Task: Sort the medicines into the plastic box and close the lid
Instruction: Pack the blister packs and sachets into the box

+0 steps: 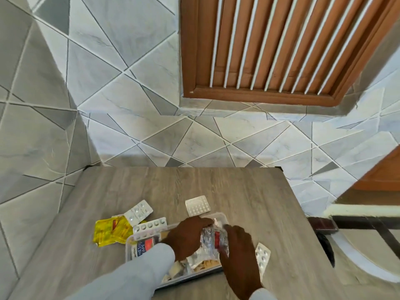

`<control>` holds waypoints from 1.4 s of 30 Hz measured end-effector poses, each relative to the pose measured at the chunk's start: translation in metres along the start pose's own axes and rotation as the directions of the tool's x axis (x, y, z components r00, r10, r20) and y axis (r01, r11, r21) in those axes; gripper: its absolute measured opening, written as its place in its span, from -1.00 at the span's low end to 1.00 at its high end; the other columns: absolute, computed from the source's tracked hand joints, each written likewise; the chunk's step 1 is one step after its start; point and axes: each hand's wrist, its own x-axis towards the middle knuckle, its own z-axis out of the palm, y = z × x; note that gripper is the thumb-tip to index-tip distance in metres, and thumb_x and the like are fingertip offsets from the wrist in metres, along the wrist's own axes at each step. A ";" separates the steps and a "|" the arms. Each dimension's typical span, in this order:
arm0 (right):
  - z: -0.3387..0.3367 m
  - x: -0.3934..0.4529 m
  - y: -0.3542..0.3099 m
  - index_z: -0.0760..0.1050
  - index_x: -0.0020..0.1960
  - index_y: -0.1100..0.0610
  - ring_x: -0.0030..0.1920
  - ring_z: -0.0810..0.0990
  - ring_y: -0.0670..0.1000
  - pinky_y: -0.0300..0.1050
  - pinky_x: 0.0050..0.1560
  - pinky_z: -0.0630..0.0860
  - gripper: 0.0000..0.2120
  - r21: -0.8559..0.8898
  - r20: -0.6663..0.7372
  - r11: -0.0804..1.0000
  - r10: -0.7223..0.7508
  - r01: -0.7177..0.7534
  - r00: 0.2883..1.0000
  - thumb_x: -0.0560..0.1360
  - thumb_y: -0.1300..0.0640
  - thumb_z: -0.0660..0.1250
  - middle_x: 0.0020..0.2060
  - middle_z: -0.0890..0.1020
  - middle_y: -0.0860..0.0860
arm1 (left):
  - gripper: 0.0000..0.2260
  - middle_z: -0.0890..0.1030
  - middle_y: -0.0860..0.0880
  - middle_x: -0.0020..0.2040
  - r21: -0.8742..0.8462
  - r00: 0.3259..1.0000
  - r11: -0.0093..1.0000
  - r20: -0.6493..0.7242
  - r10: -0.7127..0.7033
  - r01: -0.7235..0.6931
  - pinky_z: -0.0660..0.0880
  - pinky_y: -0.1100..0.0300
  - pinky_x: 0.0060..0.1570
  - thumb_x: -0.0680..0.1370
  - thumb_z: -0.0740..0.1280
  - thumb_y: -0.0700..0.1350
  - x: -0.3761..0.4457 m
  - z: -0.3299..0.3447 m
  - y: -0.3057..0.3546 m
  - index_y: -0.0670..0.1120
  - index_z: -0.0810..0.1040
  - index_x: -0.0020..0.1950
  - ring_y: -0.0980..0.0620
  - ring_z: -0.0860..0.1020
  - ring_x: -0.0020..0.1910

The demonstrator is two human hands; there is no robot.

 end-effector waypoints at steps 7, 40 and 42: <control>-0.007 0.008 -0.018 0.27 0.42 0.05 0.25 0.40 0.07 -0.08 0.26 0.36 -0.59 -0.148 0.152 0.989 0.014 0.009 0.988 0.58 0.08 0.17 0.27 0.47 0.02 | -0.41 0.34 -0.06 0.42 0.487 0.995 0.869 0.000 0.105 -0.091 0.26 -0.01 0.37 0.49 0.22 -0.23 -0.011 0.018 -0.012 0.02 0.16 0.49 -0.11 0.32 0.37; 0.009 0.026 0.053 0.58 -0.21 -0.04 -0.25 0.57 0.03 -0.07 -0.31 0.55 -0.76 -0.238 0.212 0.860 -0.408 0.452 0.888 0.15 0.11 0.53 -0.29 0.61 -0.06 | -0.57 0.64 0.21 -0.02 0.715 0.982 0.678 0.066 0.176 -0.169 0.46 0.25 0.06 0.28 0.46 0.07 -0.031 0.046 0.023 0.18 0.52 0.13 0.16 0.58 -0.03; 0.008 0.024 0.054 0.55 -0.25 -0.04 -0.27 0.55 0.01 -0.12 -0.31 0.54 -0.78 -0.201 0.195 0.884 -0.386 0.422 0.902 0.17 0.12 0.53 -0.32 0.60 -0.07 | -0.52 0.64 0.26 -0.02 0.650 0.993 0.753 0.025 0.119 -0.107 0.48 0.36 0.00 0.20 0.51 0.11 -0.027 0.043 0.035 0.22 0.55 0.10 0.24 0.59 -0.05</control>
